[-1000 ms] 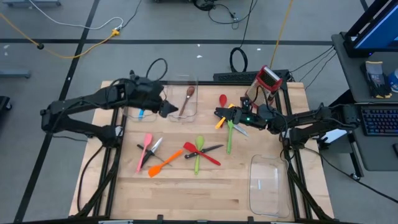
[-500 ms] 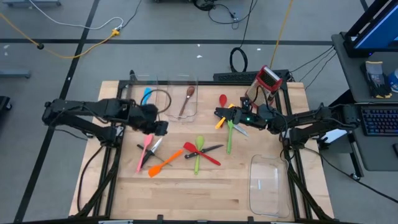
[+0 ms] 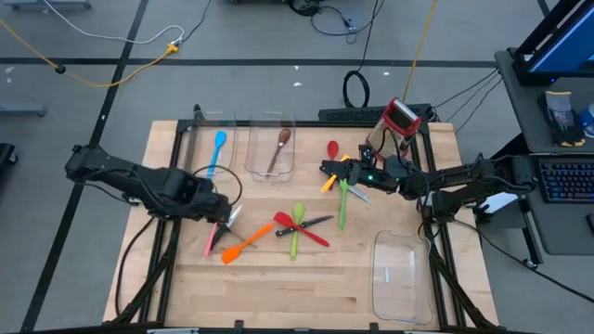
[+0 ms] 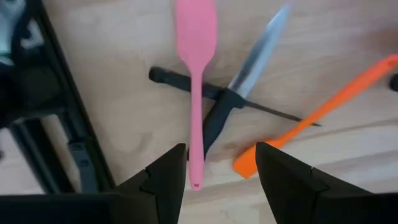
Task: Pick & Place Kitchen Items
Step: Put the pink spatula into the left transparent bin
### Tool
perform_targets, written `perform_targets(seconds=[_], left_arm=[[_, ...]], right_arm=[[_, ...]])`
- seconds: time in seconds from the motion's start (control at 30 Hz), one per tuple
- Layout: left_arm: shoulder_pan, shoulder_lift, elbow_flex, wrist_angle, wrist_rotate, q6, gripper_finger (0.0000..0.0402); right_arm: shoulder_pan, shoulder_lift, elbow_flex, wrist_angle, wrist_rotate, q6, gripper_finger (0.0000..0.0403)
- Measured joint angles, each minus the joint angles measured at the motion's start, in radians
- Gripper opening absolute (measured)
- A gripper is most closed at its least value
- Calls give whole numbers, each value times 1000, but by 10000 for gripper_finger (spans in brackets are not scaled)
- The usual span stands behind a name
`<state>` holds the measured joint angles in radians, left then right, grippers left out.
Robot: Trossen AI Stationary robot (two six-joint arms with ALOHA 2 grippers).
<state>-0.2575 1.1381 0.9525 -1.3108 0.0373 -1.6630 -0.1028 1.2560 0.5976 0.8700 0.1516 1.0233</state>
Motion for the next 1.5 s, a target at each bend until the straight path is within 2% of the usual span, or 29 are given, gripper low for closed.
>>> perform_targets(seconds=[0.2, 0.47, 0.73, 1.17, 1.5], left_arm=[[-35, 0, -124, 153, 21, -24, 198], [-64, 0, -269, 261, 84, -57, 198], [-69, 0, -386, 396, 82, -75, 198], [-69, 0, -410, 431, -10, -40, 198], [-69, 0, -484, 533, 13, -49, 196]], right_arm=[[0, 0, 0, 0, 0, 0, 59], [0, 0, 0, 0, 0, 2, 59], [0, 0, 0, 0, 2, 4, 59], [0, 0, 0, 0, 3, 4, 59], [0, 0, 0, 0, 3, 4, 59]])
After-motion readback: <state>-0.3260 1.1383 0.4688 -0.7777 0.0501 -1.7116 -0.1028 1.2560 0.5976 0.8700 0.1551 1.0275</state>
